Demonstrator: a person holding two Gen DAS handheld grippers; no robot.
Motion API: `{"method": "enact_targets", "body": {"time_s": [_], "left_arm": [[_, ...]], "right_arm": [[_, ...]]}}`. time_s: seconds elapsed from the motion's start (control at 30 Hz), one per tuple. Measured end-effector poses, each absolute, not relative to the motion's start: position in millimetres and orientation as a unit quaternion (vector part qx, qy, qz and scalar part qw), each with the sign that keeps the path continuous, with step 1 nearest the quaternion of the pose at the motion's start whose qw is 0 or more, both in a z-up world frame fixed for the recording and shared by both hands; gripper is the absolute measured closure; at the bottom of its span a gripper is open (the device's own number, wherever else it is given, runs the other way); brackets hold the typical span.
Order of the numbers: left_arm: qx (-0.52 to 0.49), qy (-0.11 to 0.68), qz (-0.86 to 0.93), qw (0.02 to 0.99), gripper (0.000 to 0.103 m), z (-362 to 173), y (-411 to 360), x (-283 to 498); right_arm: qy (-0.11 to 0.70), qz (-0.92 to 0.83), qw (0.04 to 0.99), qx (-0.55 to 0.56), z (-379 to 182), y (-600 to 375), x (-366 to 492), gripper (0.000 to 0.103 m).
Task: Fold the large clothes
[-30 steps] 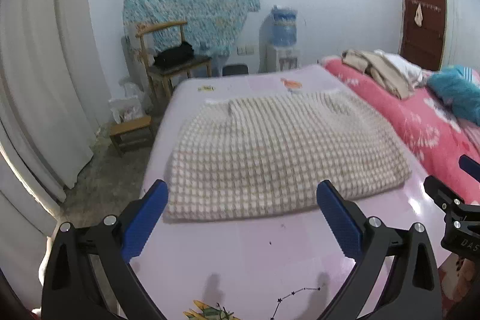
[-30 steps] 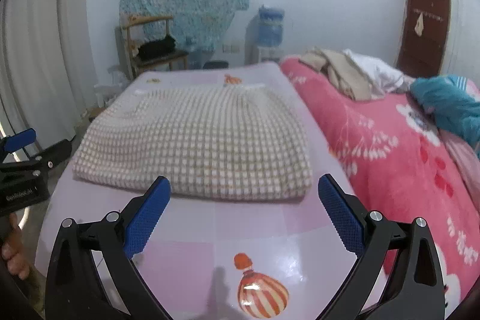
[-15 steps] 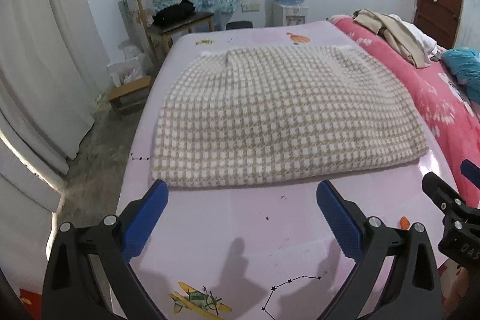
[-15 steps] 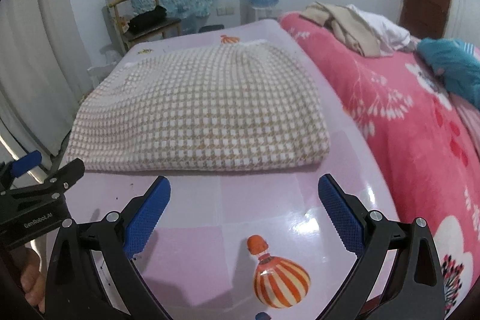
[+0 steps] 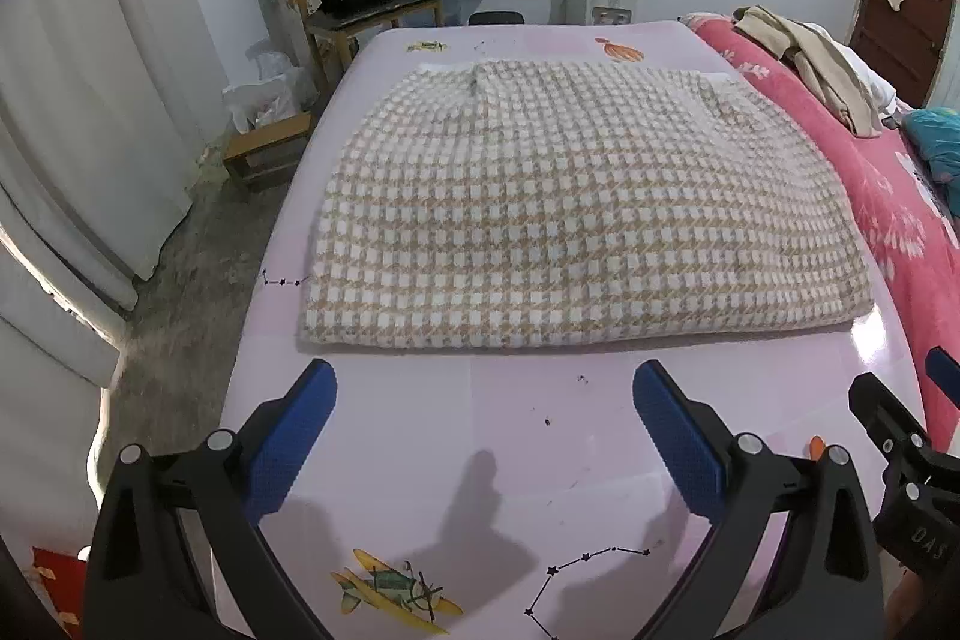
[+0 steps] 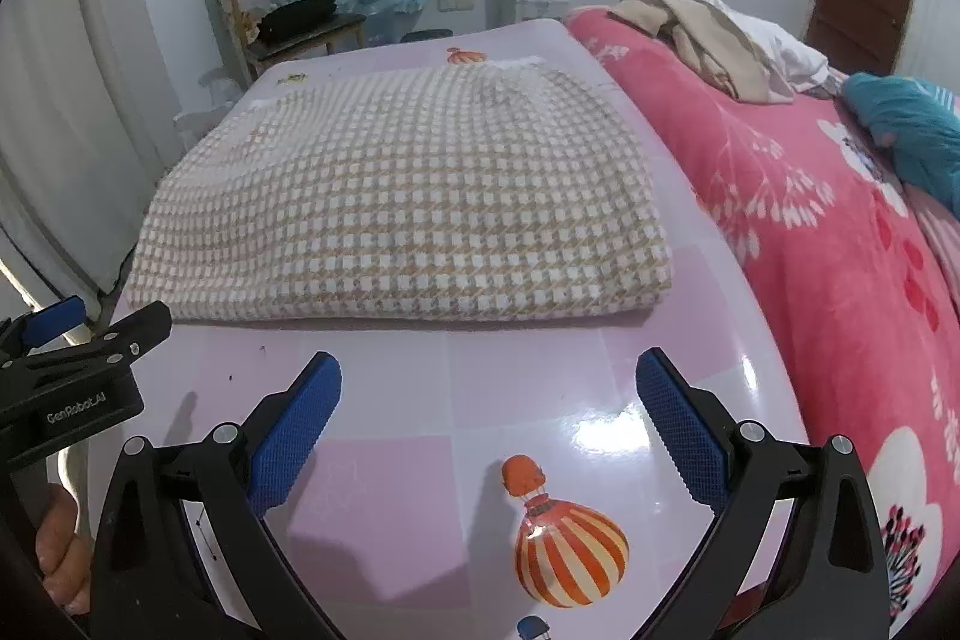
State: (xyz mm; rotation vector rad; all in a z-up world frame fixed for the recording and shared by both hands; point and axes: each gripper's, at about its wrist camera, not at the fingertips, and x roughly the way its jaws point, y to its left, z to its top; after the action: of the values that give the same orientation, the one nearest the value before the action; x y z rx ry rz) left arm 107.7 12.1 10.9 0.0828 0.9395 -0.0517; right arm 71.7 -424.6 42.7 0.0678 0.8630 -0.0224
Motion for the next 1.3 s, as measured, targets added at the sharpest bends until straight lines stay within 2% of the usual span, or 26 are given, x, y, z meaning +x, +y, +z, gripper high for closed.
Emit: {"method": "enact_targets", "body": {"time_s": [1.3], "left_arm": [[0.041, 0.457, -0.019, 0.888, 0.006, 10.3, 11.1, 108.4]], "right_arm": [[0.426, -0.005, 0.904, 0.026, 40.8, -420.1, 75.8, 0.008]]}}
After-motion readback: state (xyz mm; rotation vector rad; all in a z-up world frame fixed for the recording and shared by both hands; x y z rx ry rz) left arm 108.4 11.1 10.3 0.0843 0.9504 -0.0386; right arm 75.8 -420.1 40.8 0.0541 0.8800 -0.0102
